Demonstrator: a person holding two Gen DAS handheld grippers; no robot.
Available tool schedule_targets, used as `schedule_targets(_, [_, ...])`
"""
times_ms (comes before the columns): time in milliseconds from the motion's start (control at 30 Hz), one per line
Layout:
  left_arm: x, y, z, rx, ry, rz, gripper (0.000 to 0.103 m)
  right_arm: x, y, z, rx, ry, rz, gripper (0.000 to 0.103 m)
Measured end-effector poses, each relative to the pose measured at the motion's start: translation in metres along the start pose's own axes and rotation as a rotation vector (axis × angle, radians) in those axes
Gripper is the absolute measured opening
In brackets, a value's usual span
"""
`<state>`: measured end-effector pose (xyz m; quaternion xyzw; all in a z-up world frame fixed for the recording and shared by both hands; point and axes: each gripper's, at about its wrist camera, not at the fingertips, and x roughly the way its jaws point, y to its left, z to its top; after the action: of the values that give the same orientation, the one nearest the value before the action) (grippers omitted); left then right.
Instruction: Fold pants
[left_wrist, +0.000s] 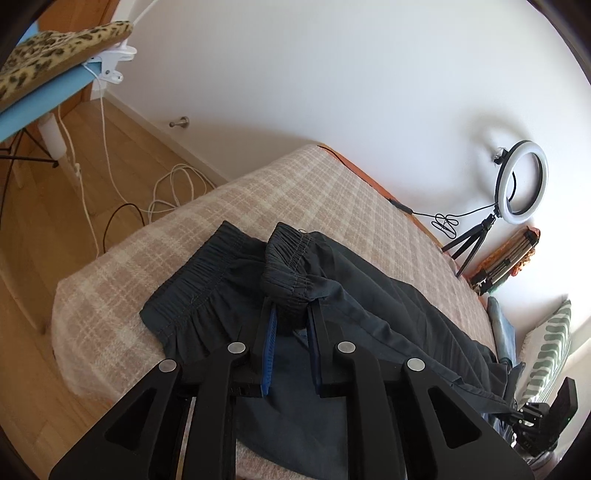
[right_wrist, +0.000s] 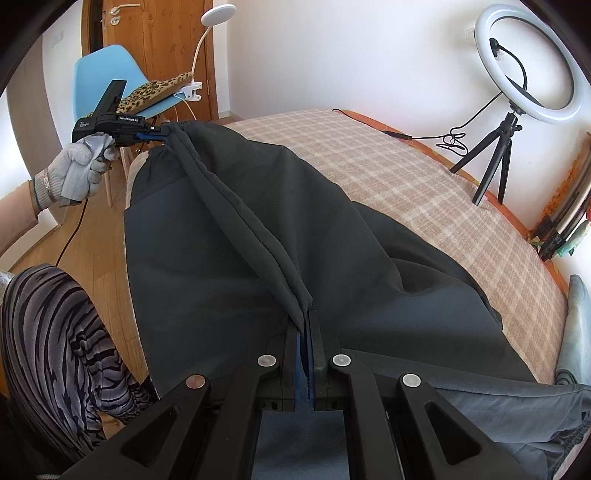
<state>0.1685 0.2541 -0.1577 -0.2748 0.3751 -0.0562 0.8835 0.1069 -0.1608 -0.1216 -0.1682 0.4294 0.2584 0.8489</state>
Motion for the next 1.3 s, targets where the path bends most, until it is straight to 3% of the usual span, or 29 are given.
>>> schedule_targets(33, [-0.004, 0.004, -0.003, -0.018, -0.001, -0.013, 0.015, 0.000, 0.003, -0.003, -0.004, 0.006, 0.002, 0.000])
schedule_targets(100, [-0.011, 0.011, -0.008, -0.063, -0.001, -0.046, 0.033, 0.001, 0.009, -0.009, -0.018, 0.015, -0.001, 0.000])
schedule_targets(167, [-0.016, 0.015, -0.013, -0.113, -0.005, -0.079, 0.044, 0.002, 0.015, -0.013, -0.031, 0.027, 0.003, 0.000])
schedule_targets(300, [-0.014, 0.021, -0.012, -0.203, 0.001, -0.121, 0.044, 0.003, 0.022, -0.019, -0.069, 0.047, -0.005, 0.000])
schedule_targets(533, [0.011, 0.021, -0.024, -0.224, 0.060, 0.001, 0.044, -0.001, 0.022, -0.018, -0.084, 0.043, -0.039, 0.000])
schedule_targets(633, [0.014, 0.022, -0.029, -0.251, 0.036, 0.019, 0.041, 0.000, 0.023, -0.018, -0.087, 0.050, -0.047, 0.000])
schedule_targets(667, [0.014, 0.021, -0.029, -0.252, 0.029, 0.031, 0.036, 0.001, 0.025, -0.018, -0.091, 0.053, -0.051, 0.000])
schedule_targets(700, [0.015, 0.020, -0.028, -0.247, 0.030, 0.040, 0.020, 0.001, 0.025, -0.018, -0.094, 0.054, -0.055, 0.000])
schedule_targets(800, [0.018, 0.017, -0.027, -0.223, 0.034, 0.069, 0.008, 0.000, 0.025, -0.017, -0.082, 0.052, -0.066, 0.000])
schedule_targets(1033, [-0.003, 0.014, -0.020, -0.194, -0.041, 0.072, 0.005, -0.013, 0.031, -0.005, -0.060, -0.002, -0.090, 0.000])
schedule_targets(1167, [-0.019, 0.019, -0.016, -0.161, -0.077, 0.111, 0.005, -0.017, 0.045, 0.002, -0.075, -0.034, -0.070, 0.000])
schedule_targets(1300, [-0.026, 0.044, -0.020, -0.213, -0.082, 0.126, 0.005, -0.004, 0.062, 0.005, -0.117, -0.022, -0.043, 0.000])
